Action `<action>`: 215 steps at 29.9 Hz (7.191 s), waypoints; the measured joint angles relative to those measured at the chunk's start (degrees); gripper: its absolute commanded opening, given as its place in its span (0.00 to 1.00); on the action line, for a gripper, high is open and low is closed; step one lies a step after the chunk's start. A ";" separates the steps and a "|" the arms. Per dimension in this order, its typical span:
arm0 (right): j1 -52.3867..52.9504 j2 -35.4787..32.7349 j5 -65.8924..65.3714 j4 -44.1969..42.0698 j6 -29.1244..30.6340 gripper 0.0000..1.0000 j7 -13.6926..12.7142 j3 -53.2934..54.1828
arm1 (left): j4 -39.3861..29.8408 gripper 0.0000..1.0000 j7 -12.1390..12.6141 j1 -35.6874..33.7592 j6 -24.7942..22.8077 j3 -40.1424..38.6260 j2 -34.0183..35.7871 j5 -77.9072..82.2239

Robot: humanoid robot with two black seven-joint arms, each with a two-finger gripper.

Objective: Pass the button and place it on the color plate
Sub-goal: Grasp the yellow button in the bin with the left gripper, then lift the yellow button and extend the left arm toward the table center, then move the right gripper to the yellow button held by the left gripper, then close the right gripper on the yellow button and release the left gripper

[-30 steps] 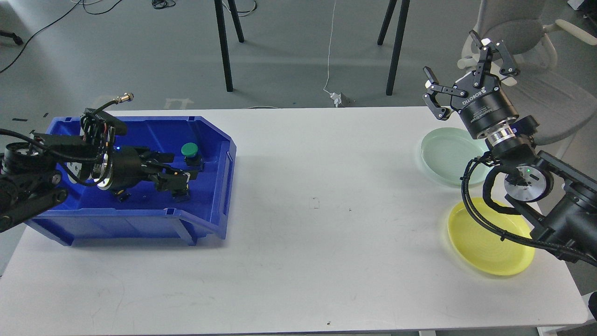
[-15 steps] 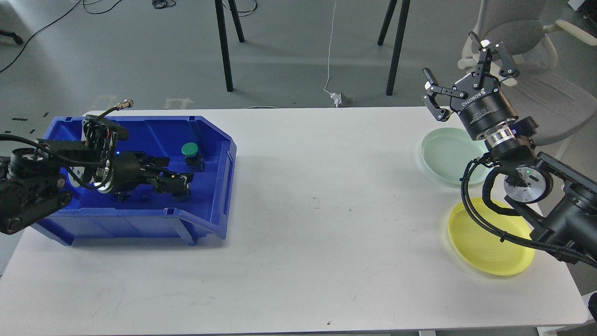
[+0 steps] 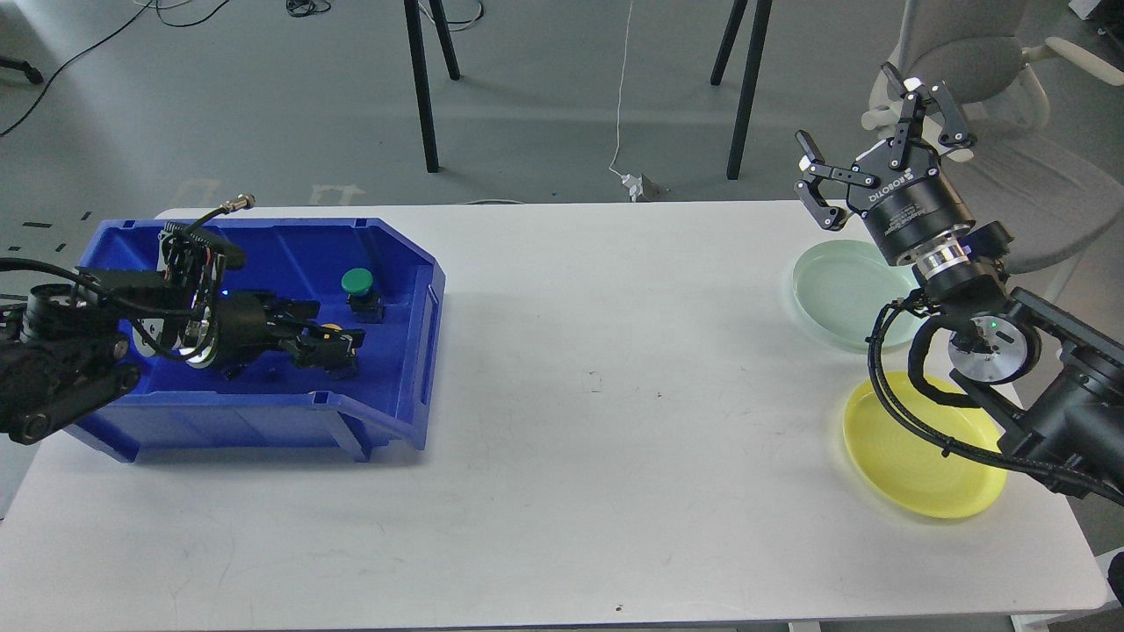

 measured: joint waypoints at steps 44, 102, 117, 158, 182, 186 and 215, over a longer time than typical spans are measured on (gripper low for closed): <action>-0.47 -0.01 0.00 0.01 0.00 0.99 0.00 0.23 | 2.92 0.45 0.00 1.55 0.33 0.00 -1.66 0.54; 0.09 -1.78 -3.25 0.58 0.00 0.99 0.00 0.19 | -25.21 0.36 0.01 4.49 15.49 -28.70 -20.71 -47.34; -3.93 -6.47 -14.38 16.42 0.00 0.98 0.00 -0.58 | -21.08 0.37 0.01 6.56 16.97 -28.54 -26.07 -46.56; -0.07 -2.99 -12.31 20.00 0.00 0.70 0.00 -6.40 | -21.17 0.37 -0.01 6.83 17.29 -28.21 -26.37 -43.41; 0.54 -2.90 -13.10 20.02 0.00 0.28 -0.02 -6.48 | -21.31 0.38 -0.04 6.90 17.36 -28.28 -26.43 -42.04; 0.64 -2.91 -13.10 20.02 0.00 0.23 -0.02 -6.48 | -21.35 0.41 -0.04 6.96 17.34 -28.24 -26.45 -42.01; -2.35 -4.41 -13.13 19.87 0.00 0.17 -0.01 -6.65 | -21.52 0.79 -0.01 7.11 18.36 -28.31 -26.90 -42.38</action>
